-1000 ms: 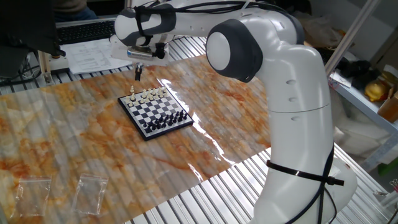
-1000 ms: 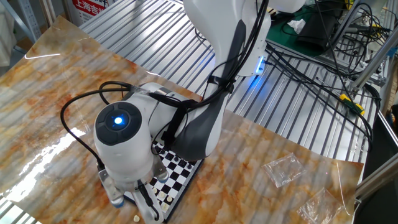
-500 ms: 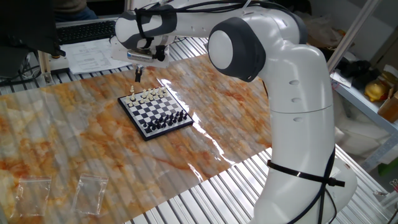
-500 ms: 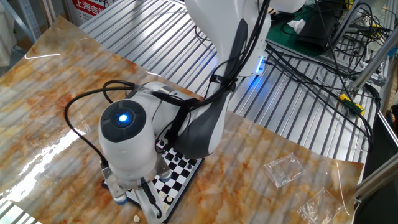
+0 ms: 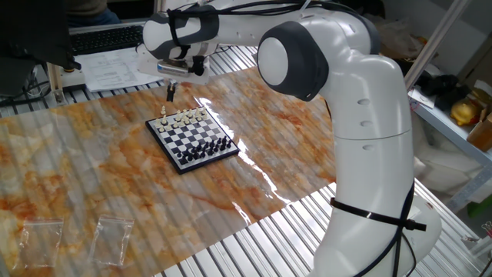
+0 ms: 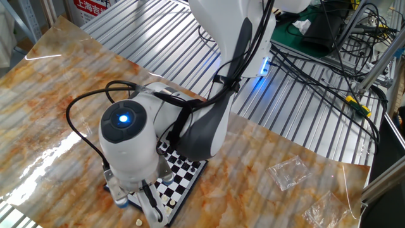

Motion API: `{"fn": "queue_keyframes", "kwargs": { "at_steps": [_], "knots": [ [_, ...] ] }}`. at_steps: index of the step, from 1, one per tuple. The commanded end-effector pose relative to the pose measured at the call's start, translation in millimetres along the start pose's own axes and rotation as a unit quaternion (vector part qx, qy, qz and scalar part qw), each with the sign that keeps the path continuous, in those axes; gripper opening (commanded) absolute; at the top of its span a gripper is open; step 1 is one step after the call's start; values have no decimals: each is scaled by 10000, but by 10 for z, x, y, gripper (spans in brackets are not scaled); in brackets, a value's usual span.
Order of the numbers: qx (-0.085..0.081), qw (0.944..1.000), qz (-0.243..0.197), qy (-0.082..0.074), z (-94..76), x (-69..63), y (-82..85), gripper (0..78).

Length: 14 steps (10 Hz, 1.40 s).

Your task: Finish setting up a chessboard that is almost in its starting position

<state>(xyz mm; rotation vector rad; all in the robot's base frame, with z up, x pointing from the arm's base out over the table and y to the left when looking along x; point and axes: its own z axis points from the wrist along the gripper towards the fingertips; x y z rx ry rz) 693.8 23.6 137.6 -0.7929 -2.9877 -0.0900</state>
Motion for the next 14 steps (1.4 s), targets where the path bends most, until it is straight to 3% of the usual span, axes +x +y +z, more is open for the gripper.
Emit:
{"fn": "queue_keyframes", "kwargs": {
  "at_steps": [1,7,8,14],
  "knots": [
    [-60,10000,-16,17,-17,-7,4,22],
    [-131,9999,-14,-95,93,-138,6,22],
    [-169,9997,-11,-161,179,-202,29,22],
    [-250,9990,133,-350,367,-253,137,22]
  ]
}}
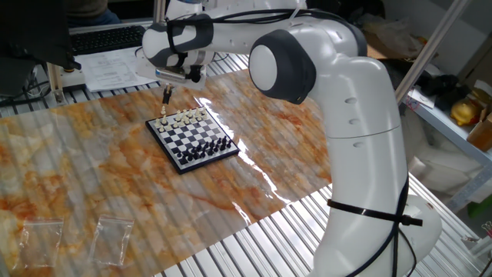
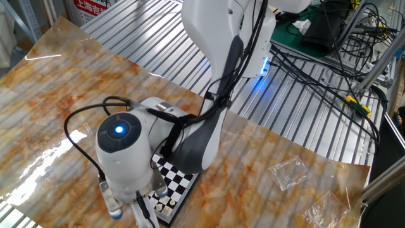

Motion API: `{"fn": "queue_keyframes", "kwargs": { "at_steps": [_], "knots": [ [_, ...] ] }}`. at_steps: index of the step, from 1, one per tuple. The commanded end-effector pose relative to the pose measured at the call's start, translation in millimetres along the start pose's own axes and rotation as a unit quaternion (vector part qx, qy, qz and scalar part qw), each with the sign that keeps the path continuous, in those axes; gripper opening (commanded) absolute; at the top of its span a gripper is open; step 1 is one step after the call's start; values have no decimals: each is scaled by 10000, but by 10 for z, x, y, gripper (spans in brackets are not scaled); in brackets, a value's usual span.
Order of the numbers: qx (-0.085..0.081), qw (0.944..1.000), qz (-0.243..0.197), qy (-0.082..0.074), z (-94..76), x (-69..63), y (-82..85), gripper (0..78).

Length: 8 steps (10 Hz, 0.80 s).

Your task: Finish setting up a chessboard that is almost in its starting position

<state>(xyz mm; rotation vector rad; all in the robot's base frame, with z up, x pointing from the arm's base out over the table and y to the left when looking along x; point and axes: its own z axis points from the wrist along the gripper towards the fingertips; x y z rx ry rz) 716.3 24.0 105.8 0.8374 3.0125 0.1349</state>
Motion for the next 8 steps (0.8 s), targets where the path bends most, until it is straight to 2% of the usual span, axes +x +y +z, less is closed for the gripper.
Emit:
{"fn": "queue_keyframes", "kwargs": {
  "at_steps": [1,8],
  "knots": [
    [-39,9999,14,-96,73,-51,30,22],
    [-54,9999,-33,-95,113,-93,18,22]
  ]
}}
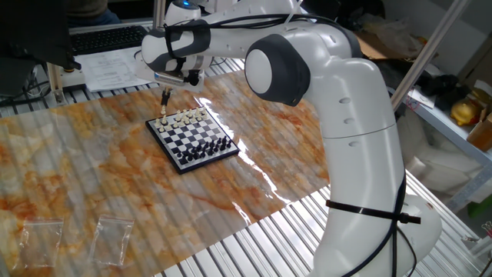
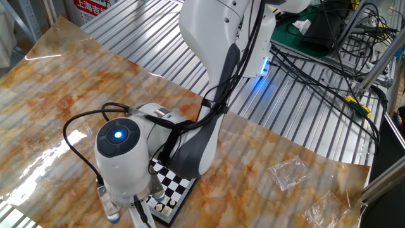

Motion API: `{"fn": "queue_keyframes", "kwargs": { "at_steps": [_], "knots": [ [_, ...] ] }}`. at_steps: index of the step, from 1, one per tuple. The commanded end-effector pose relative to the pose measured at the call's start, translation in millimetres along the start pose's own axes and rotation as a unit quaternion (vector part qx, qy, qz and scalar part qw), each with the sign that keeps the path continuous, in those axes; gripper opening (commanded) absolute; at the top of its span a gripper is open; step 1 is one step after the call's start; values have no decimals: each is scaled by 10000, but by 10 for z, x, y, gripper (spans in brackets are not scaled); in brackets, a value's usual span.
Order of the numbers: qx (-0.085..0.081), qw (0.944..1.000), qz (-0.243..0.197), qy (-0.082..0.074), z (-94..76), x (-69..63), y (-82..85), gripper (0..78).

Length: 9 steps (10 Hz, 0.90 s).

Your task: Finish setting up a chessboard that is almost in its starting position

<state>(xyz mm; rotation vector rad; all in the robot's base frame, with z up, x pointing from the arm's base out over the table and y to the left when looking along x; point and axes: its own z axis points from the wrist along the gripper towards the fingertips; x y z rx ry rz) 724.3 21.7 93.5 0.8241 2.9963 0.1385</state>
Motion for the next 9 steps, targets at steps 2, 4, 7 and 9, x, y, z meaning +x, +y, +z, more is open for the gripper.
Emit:
{"fn": "queue_keyframes", "kwargs": {
  "at_steps": [2,4,7,9],
  "knots": [
    [-19,10000,19,-25,21,-13,21,22],
    [-17,10000,25,-25,22,-13,22,22],
    [-6,10000,63,-30,22,-13,22,22],
    [-1,9999,110,-23,22,-13,22,22]
  ]
}}
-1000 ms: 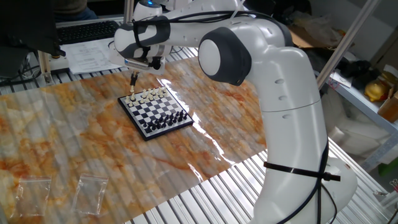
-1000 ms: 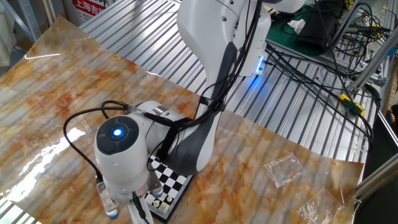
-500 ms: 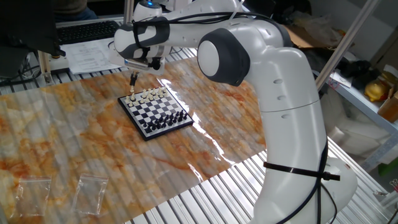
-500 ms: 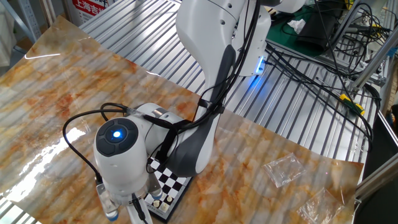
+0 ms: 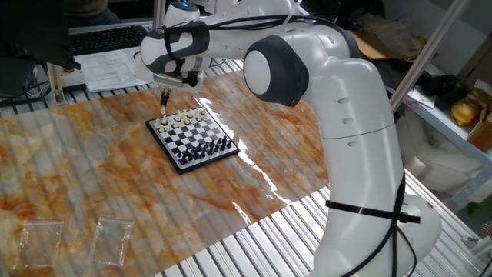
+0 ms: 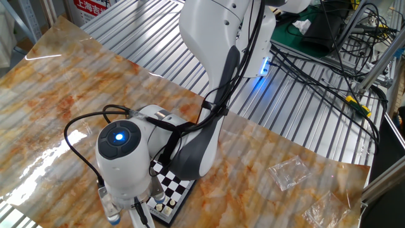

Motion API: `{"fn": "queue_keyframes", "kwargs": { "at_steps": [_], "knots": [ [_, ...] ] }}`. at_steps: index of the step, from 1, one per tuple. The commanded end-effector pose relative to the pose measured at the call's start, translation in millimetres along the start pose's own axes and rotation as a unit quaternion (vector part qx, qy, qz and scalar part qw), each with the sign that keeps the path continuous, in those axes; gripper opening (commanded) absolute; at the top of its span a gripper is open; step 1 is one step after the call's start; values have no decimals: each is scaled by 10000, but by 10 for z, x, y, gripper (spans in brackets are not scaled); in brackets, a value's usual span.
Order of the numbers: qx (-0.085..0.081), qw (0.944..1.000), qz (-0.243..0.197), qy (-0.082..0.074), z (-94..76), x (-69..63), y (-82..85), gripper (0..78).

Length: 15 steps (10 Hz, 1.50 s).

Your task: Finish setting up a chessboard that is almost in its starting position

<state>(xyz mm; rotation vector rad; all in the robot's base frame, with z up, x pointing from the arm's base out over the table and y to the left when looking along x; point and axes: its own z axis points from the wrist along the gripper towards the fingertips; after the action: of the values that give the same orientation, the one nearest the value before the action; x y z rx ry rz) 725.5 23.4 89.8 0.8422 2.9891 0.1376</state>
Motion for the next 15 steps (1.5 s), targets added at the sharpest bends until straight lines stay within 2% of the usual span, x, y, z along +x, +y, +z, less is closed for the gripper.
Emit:
{"fn": "queue_keyframes", "kwargs": {
  "at_steps": [1,3,4,15],
  "knots": [
    [5,10000,31,-2,-18,-12,4,22],
    [3,10000,40,-3,-18,-12,4,22],
    [3,10000,42,-3,-18,-12,4,774],
    [3,10000,42,-3,-18,-12,4,774]
  ]
}}
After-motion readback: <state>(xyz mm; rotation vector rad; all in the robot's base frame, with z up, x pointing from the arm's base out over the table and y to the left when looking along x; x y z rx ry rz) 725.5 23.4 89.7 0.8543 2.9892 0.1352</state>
